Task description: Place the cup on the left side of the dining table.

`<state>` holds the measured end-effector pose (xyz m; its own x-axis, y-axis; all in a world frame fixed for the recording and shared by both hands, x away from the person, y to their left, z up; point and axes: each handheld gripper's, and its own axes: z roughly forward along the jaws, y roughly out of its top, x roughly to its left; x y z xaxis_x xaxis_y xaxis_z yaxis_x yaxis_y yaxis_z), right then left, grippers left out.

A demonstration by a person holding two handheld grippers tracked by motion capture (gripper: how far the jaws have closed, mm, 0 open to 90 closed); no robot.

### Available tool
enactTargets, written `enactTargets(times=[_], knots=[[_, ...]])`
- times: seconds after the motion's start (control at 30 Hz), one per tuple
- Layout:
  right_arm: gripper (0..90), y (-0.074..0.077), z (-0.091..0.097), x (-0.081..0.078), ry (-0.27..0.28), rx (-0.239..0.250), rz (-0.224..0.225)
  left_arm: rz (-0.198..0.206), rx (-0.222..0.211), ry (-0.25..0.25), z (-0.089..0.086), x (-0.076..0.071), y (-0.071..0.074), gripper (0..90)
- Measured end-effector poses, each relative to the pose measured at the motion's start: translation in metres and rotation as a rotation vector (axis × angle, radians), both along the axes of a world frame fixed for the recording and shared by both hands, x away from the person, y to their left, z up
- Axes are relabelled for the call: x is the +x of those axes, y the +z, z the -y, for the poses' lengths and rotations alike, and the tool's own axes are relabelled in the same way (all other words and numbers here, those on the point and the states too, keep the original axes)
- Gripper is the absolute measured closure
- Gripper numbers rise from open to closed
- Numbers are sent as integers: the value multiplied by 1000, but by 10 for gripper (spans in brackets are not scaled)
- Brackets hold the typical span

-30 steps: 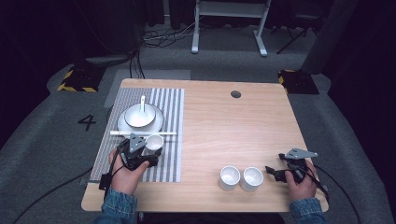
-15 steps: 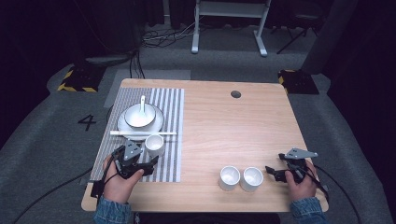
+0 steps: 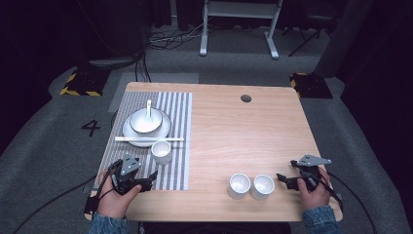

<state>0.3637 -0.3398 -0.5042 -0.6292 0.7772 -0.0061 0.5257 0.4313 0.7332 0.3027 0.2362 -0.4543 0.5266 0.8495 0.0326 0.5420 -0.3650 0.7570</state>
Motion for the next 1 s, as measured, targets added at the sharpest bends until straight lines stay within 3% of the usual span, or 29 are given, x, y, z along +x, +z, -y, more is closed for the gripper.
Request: enactTargets(times=[0.2, 0.47, 0.67, 0.8, 0.87, 1.0], knots=[[139, 0, 0, 0, 0, 0, 0, -28, 4, -30, -3, -3, -7, 191], [138, 0, 0, 0, 0, 0, 0, -100, 20, -70, -5, -8, -23, 177], [139, 0, 0, 0, 0, 0, 0, -117, 25, -69, -6, -14, -33, 176], [139, 0, 0, 0, 0, 0, 0, -121, 35, -65, -6, -17, -40, 176], [139, 0, 0, 0, 0, 0, 0, -96, 32, -38, -6, -21, -45, 177], [139, 0, 0, 0, 0, 0, 0, -74, 27, -34, -5, -25, -49, 174]])
